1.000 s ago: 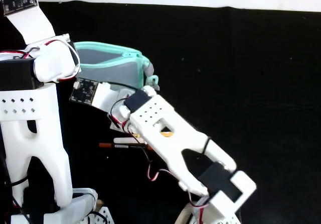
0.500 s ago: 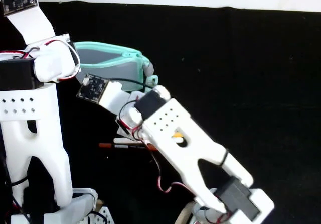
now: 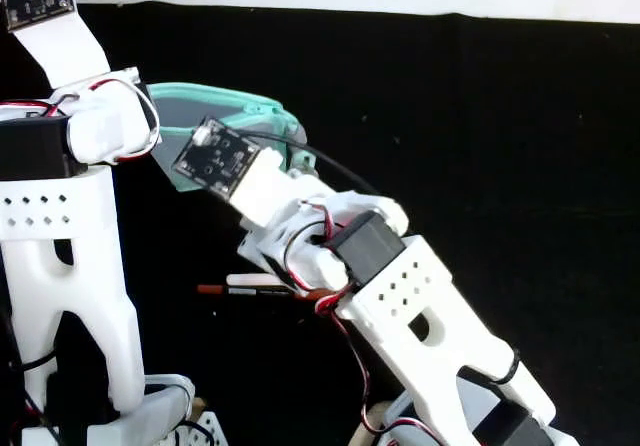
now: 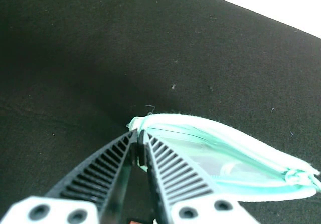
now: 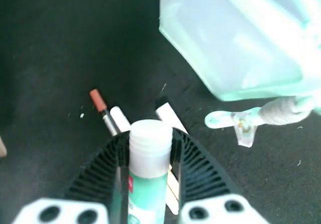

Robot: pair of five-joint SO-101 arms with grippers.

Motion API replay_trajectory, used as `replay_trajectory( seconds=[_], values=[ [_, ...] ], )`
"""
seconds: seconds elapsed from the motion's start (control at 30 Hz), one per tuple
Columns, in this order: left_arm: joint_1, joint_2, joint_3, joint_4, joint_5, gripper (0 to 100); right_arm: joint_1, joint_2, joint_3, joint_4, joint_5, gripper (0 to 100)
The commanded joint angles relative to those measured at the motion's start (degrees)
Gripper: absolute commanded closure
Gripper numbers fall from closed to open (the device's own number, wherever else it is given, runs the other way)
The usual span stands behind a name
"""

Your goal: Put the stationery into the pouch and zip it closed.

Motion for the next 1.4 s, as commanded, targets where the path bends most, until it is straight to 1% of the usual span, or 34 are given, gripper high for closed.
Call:
replay_trajectory(
  seconds=[0.0,0.13,0.27,0.4,0.67,0.87,1.03,1.17,1.37],
  values=[
    [0.2,1.0,3.3,0.0,-0.4,99,1.0,-2.1,-0.8,-4.2,-2.3,99.3],
    [0.2,1.0,3.3,0.0,-0.4,99,1.3,0.4,-4.9,-8.0,-5.8,99.3],
    [0.2,1.0,3.3,0.2,-0.4,99,4.1,5.1,-13.8,-12.9,-12.7,99.3],
    [0.2,1.0,3.3,0.1,-0.4,99,5.2,9.7,-24.1,-13.9,-17.3,99.3],
    [0.2,1.0,3.3,0.2,-0.4,99,5.7,18.3,-42.1,-14.2,-21.0,99.3],
    [0.2,1.0,3.3,0.0,-0.3,99,5.7,26.2,-53.0,-14.3,-21.3,99.3],
    [0.3,1.0,3.0,-0.4,0.2,99,5.7,33.7,-65.6,-13.6,-21.3,99.3],
    [0.2,1.1,3.3,-4.8,3.2,99,6.7,41.5,-76.6,-11.9,-23.8,99.3],
    [0.2,1.1,3.4,-9.3,3.4,99,9.3,55.8,-96.5,-9.7,-24.0,99.3]
  ],
)
